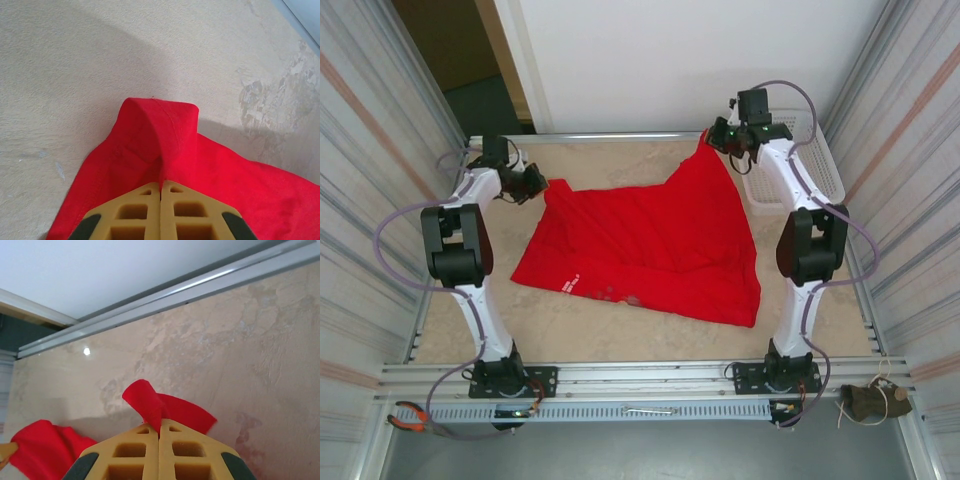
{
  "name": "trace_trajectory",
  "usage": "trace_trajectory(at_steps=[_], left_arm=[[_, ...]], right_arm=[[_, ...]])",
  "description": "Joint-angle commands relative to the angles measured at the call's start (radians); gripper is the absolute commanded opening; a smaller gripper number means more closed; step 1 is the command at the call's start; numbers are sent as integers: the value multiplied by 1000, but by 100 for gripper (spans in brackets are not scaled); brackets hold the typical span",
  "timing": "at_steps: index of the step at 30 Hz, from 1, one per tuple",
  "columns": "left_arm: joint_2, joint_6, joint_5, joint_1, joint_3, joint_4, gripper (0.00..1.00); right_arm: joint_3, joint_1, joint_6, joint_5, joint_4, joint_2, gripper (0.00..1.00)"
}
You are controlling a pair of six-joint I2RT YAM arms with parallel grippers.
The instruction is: Fold the inside-out t-shirt
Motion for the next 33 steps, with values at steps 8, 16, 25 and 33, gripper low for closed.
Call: trace_trajectory(at_steps=[8, 16, 25, 33], left_arm=[[90, 7, 13, 6, 75, 15, 48], [189, 73, -50, -13, 278, -106, 58], [424, 236, -243, -94, 671, -422, 62], [494, 234, -271, -121, 730, -490, 69]], right_arm=[[-175, 13, 44, -34, 84, -81, 0], [-182, 13, 45, -51, 98, -74, 0], [-176, 14, 54, -58, 106, -69, 0], [-174, 8, 53, -53, 102, -78, 0]])
